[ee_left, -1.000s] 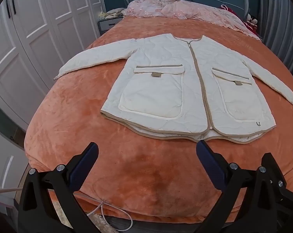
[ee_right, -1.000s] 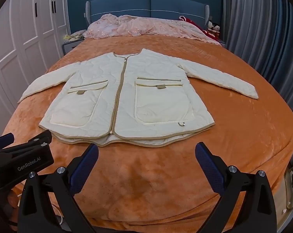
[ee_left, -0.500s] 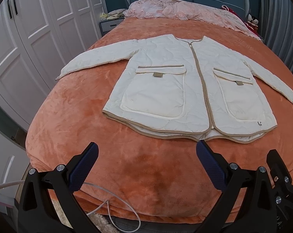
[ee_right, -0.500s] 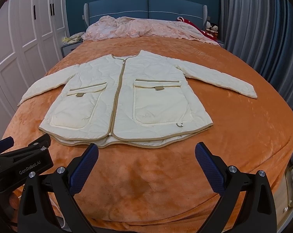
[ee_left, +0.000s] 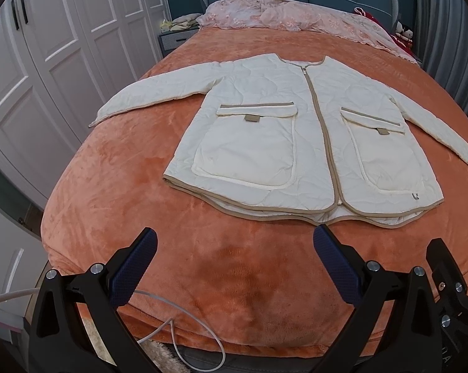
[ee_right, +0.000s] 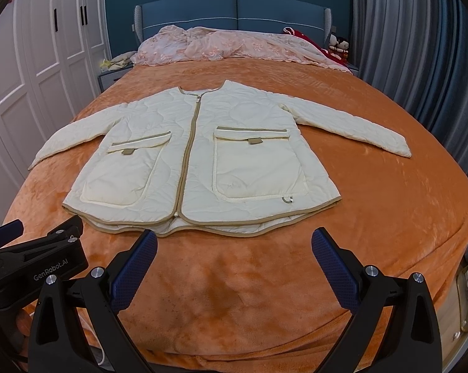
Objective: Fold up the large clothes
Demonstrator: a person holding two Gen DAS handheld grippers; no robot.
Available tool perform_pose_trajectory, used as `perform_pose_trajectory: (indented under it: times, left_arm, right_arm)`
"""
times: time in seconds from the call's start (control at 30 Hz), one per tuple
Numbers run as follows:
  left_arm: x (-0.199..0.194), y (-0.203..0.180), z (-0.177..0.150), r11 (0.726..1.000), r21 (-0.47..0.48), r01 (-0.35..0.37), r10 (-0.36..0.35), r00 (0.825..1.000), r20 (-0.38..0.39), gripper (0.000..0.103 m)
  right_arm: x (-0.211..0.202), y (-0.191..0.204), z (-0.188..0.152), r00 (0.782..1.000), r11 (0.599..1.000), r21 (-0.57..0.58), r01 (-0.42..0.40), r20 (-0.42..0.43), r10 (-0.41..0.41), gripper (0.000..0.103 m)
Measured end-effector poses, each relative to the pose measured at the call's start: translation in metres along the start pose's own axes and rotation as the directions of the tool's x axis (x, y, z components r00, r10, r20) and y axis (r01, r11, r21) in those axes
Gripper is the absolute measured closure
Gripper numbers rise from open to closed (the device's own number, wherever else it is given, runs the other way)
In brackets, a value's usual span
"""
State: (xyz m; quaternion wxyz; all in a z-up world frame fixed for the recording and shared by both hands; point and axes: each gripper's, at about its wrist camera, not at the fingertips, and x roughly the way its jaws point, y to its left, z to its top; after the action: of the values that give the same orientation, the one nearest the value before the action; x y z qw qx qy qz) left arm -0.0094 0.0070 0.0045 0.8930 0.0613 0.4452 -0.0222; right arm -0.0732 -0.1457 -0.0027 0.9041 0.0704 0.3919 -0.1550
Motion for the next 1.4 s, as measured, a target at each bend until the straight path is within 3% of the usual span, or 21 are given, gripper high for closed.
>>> perform_pose_trajectory:
  times: [1.4]
  left_arm:
    - [0.0023,0.0014,-0.0038,1.0,-0.001,-0.003,0.003,1.0,-0.003,0.005]
  right_arm:
    - [-0.0004,0.0021,-0.0012,1.0,1.0,-0.002,-0.001,0.0,0.001,0.005]
